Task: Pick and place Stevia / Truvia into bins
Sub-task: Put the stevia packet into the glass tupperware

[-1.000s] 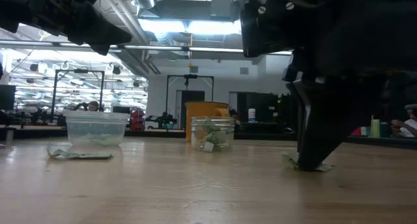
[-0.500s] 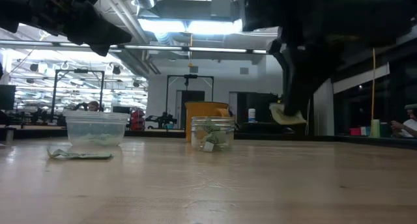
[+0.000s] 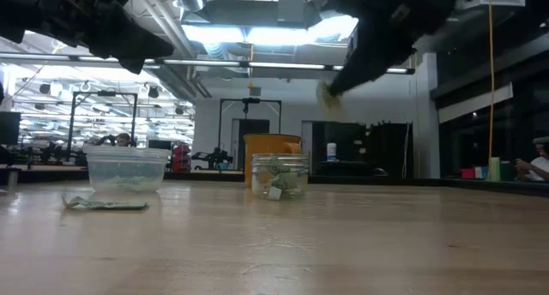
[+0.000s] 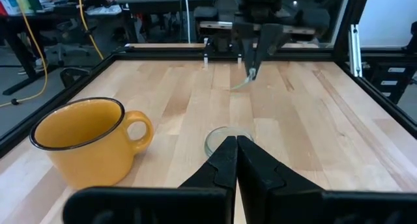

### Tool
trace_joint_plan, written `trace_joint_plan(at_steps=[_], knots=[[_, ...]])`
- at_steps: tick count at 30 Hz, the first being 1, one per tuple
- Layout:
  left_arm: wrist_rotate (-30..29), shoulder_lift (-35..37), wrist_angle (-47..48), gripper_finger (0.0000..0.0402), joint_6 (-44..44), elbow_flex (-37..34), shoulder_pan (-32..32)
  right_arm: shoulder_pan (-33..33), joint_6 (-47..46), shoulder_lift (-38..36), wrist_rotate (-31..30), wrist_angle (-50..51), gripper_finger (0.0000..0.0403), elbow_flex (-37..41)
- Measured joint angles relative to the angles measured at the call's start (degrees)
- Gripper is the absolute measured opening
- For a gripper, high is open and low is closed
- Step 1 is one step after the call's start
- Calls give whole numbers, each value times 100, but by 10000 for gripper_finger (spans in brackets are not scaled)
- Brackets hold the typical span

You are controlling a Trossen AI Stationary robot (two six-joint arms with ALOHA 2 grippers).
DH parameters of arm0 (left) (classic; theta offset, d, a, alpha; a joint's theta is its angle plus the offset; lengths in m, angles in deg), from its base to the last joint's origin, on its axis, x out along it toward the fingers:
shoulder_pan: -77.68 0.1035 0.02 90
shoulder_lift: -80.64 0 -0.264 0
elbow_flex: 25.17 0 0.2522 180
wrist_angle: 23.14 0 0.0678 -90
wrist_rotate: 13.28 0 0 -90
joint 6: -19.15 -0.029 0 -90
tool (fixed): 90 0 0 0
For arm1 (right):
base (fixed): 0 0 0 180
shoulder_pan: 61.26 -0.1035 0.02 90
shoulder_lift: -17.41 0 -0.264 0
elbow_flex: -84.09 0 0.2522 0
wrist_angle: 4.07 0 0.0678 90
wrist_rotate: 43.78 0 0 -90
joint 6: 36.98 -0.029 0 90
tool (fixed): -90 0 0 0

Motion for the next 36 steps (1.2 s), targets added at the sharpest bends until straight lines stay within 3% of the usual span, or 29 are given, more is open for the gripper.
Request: trace_joint_plan(at_steps=[4, 17, 21, 25, 30, 36], knots=[[0, 2, 3, 6, 0, 0, 0, 44, 64, -48, 371, -689, 0, 239], [-2, 0, 17, 6, -12, 0, 0, 144, 30, 337, 366, -1788, 0, 228], [-2, 0, 20, 6, -352, 0, 0, 279, 61, 584, 404, -1783, 0, 73], [-3, 1, 18, 6, -750, 0, 0, 472, 163, 920, 845, -1728, 0, -275], [-17, 1, 20, 6, -913, 0, 0, 725, 92, 1264, 1075, -975, 0, -695], [-20, 0, 20, 6, -1183, 0, 0, 863, -20, 1447, 1237, -845, 0, -776]])
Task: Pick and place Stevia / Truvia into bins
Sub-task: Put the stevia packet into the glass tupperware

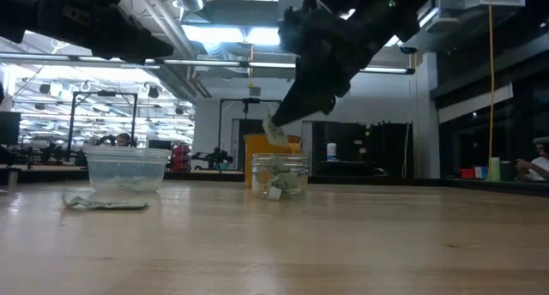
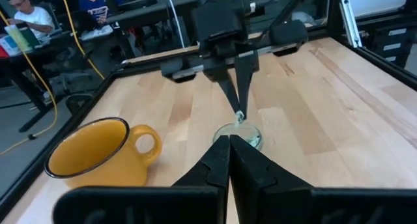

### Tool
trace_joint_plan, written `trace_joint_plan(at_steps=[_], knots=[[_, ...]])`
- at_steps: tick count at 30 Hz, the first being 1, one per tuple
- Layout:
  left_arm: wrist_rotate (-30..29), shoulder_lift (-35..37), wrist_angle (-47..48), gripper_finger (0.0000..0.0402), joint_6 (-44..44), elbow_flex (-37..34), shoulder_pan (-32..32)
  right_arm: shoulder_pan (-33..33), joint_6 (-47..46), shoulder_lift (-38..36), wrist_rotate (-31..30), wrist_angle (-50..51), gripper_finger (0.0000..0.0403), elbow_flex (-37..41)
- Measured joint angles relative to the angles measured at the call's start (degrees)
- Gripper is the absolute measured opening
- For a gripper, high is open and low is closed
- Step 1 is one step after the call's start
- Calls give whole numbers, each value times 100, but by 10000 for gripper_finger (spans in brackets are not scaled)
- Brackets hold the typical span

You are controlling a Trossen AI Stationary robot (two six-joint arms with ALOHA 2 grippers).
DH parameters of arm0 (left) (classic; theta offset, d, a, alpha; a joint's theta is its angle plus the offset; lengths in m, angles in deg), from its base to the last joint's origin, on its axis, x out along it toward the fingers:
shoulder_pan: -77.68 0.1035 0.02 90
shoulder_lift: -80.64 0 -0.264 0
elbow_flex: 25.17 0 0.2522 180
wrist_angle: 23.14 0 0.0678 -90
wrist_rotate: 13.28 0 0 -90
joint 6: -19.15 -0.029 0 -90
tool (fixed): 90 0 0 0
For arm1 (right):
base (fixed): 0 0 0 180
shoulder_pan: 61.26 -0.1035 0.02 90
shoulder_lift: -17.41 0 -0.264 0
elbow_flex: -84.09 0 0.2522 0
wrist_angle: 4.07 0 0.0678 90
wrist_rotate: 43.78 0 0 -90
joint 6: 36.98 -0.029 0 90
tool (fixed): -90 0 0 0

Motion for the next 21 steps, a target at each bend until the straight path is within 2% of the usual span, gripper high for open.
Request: trace_joint_plan(at_steps=[14, 21], knots=[[8, 0, 2, 6, -19, 0, 0, 109, -142, 506, 11, -26, 0, 2], [15, 0, 2, 6, -19, 0, 0, 170, -135, 511, 0, 18, 27, 2]])
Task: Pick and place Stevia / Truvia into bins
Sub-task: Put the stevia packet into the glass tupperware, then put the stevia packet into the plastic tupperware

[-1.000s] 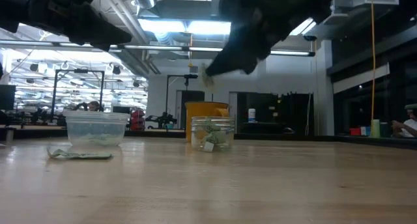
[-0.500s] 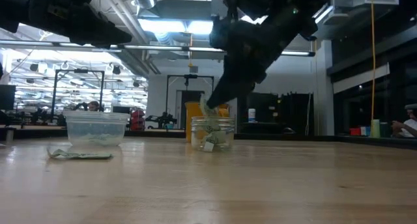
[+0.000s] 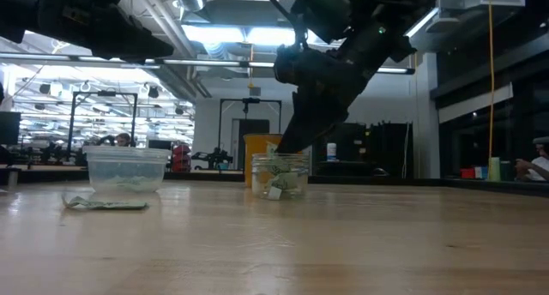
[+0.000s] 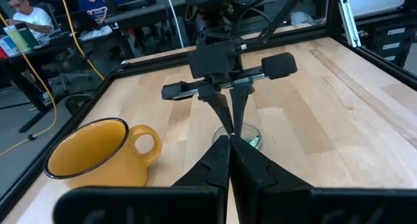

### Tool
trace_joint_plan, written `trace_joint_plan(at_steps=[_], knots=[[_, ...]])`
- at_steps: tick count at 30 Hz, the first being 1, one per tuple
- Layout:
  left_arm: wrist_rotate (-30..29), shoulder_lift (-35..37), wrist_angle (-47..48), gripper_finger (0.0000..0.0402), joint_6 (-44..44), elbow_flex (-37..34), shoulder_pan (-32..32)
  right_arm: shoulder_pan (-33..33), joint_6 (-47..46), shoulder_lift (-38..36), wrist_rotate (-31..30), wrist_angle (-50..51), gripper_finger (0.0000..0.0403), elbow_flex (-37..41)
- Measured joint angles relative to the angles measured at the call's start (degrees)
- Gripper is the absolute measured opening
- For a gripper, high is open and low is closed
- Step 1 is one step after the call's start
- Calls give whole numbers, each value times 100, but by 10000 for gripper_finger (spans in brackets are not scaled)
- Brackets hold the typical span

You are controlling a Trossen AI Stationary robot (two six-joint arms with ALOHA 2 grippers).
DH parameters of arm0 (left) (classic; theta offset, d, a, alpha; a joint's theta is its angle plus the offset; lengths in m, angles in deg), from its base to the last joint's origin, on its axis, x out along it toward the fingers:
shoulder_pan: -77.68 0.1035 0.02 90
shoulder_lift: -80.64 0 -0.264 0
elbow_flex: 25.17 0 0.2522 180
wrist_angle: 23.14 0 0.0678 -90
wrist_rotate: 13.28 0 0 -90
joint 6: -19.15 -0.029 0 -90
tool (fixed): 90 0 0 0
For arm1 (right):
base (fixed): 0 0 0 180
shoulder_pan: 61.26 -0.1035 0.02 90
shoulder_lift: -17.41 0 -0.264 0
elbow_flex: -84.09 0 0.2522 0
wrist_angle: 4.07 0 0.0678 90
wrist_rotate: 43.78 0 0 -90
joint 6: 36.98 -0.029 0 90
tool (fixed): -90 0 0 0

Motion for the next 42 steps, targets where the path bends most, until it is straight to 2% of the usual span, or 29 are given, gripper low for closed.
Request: trace_joint_plan(at_steps=[18, 23, 26, 30, 35, 42], knots=[[0, 0, 2, 6, 11, 0, 0, -2, 94, -372, 49, 121, 75, 2], [3, 2, 10, 6, 13, 0, 0, -2, 73, -680, 41, 240, 73, 8], [1, 2, 42, 6, 13, 0, 0, -64, 14, -1100, -16, 345, 53, 7], [1, 2, 178, 6, 14, 0, 0, -313, 429, -1724, -556, 545, 10, 27], [3, 2, 339, 6, 15, 0, 0, -597, 584, -2263, -1751, 623, 13, 456], [17, -8, 487, 17, 322, 0, 0, -713, 596, -2369, -1811, -863, 6, 1602]])
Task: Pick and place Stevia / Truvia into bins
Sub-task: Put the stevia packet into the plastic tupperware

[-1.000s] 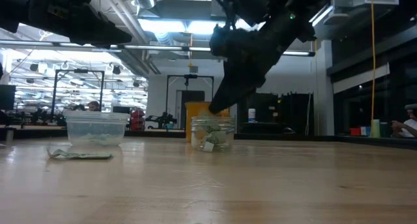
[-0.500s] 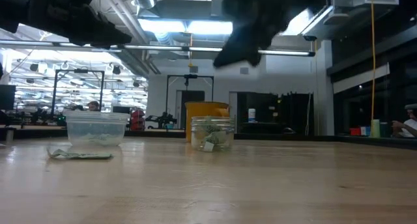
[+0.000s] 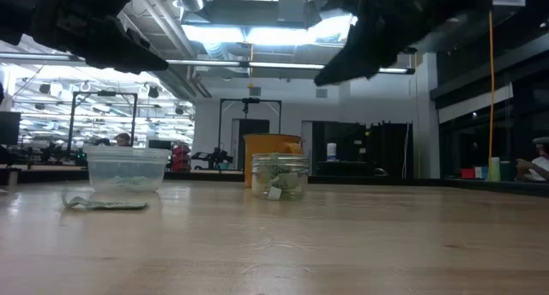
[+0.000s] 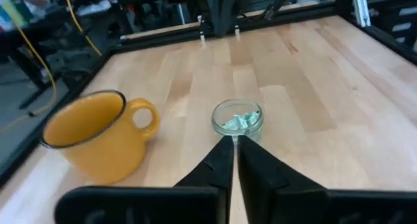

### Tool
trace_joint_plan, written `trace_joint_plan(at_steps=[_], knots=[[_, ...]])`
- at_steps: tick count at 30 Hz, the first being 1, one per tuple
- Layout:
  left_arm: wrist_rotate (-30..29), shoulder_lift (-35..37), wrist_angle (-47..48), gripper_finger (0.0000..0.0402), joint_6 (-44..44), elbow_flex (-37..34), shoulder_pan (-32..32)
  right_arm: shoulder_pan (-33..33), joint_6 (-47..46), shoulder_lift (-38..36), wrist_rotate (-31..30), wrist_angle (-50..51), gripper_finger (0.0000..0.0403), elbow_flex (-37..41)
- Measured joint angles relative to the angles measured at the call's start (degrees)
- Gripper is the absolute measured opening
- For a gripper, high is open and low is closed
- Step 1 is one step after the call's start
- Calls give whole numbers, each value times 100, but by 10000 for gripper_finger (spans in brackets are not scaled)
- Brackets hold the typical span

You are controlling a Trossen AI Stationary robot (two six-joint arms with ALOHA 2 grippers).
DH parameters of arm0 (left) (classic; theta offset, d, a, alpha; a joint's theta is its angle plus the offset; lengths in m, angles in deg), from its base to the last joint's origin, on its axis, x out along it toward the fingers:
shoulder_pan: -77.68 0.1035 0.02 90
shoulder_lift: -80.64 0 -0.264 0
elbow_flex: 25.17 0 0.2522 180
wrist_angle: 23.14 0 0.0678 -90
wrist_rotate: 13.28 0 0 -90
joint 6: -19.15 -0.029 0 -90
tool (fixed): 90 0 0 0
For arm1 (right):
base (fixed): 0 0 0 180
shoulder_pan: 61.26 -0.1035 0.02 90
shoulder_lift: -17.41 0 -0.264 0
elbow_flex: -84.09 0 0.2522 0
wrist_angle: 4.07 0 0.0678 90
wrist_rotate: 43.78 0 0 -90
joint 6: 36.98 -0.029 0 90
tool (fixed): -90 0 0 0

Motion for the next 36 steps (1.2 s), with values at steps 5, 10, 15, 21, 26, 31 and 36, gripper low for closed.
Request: trace_joint_plan(at_steps=[5, 10, 15, 21, 26, 31, 36], knots=[[193, -4, -9, 46, 218, 0, 0, 2, -2, -2, -9, -964, 12, 631], [-37, -4, -158, 75, 362, 0, 0, 5, 49, -2, -6, -1122, 3, 714], [-80, -26, -360, 119, 416, 2, 0, 0, 3, -2, 137, -1124, 8, 714], [-188, -370, -824, 178, 898, 2, -69, 3, 12, -2, 145, -1453, 3, 714], [-326, -961, -914, 204, 1117, 18, -440, 3, 51, -4, 148, -1537, 7, 714], [-671, -1586, -846, 207, 1328, 382, -957, 7, 40, -4, 148, -1532, 6, 714], [-1078, -2151, 35, 207, 1577, 1126, -1472, 7, 36, -4, 148, -1510, 2, 714]])
